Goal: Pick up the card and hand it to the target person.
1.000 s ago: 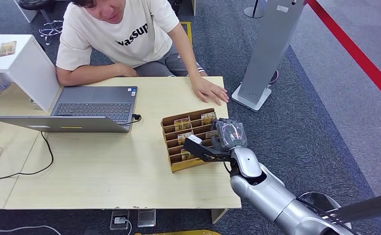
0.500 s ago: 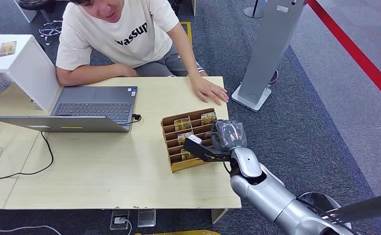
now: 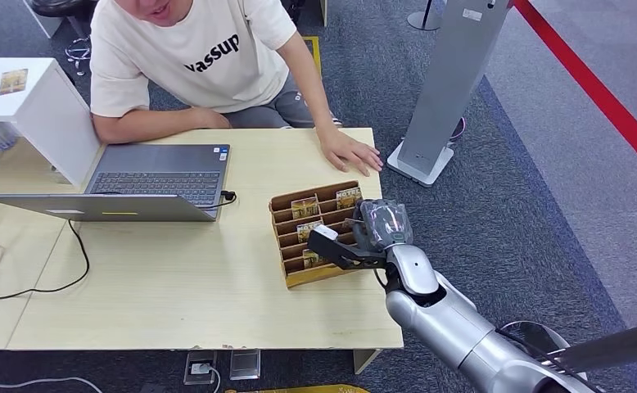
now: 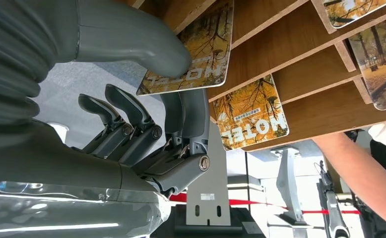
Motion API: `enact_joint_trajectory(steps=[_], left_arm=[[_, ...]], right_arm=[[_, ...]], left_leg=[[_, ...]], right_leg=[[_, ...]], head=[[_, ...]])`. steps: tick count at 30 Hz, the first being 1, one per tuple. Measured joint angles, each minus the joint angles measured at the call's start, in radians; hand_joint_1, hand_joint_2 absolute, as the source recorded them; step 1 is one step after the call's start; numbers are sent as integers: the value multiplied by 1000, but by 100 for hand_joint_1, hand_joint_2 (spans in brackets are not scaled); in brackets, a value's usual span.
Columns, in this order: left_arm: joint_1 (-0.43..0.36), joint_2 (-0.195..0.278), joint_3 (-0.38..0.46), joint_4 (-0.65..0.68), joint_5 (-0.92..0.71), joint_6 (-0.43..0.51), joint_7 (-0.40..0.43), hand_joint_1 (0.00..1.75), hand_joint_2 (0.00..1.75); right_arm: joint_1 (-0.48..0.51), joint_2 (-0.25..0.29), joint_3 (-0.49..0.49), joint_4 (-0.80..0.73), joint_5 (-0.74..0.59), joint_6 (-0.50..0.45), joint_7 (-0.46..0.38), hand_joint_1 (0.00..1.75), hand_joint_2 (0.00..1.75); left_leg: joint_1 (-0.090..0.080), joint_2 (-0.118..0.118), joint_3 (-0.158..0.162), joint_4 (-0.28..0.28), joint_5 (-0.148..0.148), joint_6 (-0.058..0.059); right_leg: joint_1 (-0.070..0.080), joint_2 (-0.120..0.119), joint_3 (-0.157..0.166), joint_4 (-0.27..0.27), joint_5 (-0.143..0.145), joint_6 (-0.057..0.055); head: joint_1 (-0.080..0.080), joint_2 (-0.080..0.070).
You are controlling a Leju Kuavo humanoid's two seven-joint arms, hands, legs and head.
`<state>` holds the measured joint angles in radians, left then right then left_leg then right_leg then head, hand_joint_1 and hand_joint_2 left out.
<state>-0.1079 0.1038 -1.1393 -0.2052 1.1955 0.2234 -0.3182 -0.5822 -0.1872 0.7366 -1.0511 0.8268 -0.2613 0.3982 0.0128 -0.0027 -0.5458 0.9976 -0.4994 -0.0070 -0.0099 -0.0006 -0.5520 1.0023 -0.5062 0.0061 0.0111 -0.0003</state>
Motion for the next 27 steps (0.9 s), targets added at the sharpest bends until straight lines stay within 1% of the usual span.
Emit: enact_joint_trajectory(steps=[7, 11, 16, 21, 24, 27], left_arm=[[0, 0, 0, 0, 8, 2, 6, 0, 0], [1, 0, 0, 0, 14, 8, 11, 0, 0], [2, 0, 0, 0, 26, 13, 13, 0, 0], [4, 0, 1, 0, 35, 16, 12, 0, 0], [4, 0, 1, 0, 37, 15, 10, 0, 0], [4, 0, 1, 0, 37, 12, 7, 0, 0]], right_arm=[[-16, -1, 0, -10, -69, 47, -2, 173, 175], [-28, -12, -1, -66, -107, 96, 28, 173, 175], [-52, -44, -6, -192, -113, 148, 94, 173, 175], [-62, -75, -20, -345, -100, 177, 144, 173, 175], [-64, -93, -29, -439, -82, 179, 160, 173, 175], [-62, -105, -33, -509, -53, 162, 155, 173, 175]], left_leg=[[0, 0, 1, 0, 0, 0], [0, 0, 1, 0, 0, 0], [0, 0, 0, 0, 0, 0], [0, 0, 0, 0, 0, 0], [0, 0, 1, 0, 0, 0], [0, 0, 1, 0, 0, 0]], right_leg=[[0, 0, 0, 0, 0, 0], [0, 0, 0, 0, 0, 0], [0, 0, 0, 0, 0, 0], [0, 0, 0, 0, 0, 0], [0, 0, 0, 0, 0, 0], [0, 0, 0, 0, 0, 0]], head=[[0, 0], [0, 0], [0, 0], [0, 0], [0, 0], [-1, 0]])
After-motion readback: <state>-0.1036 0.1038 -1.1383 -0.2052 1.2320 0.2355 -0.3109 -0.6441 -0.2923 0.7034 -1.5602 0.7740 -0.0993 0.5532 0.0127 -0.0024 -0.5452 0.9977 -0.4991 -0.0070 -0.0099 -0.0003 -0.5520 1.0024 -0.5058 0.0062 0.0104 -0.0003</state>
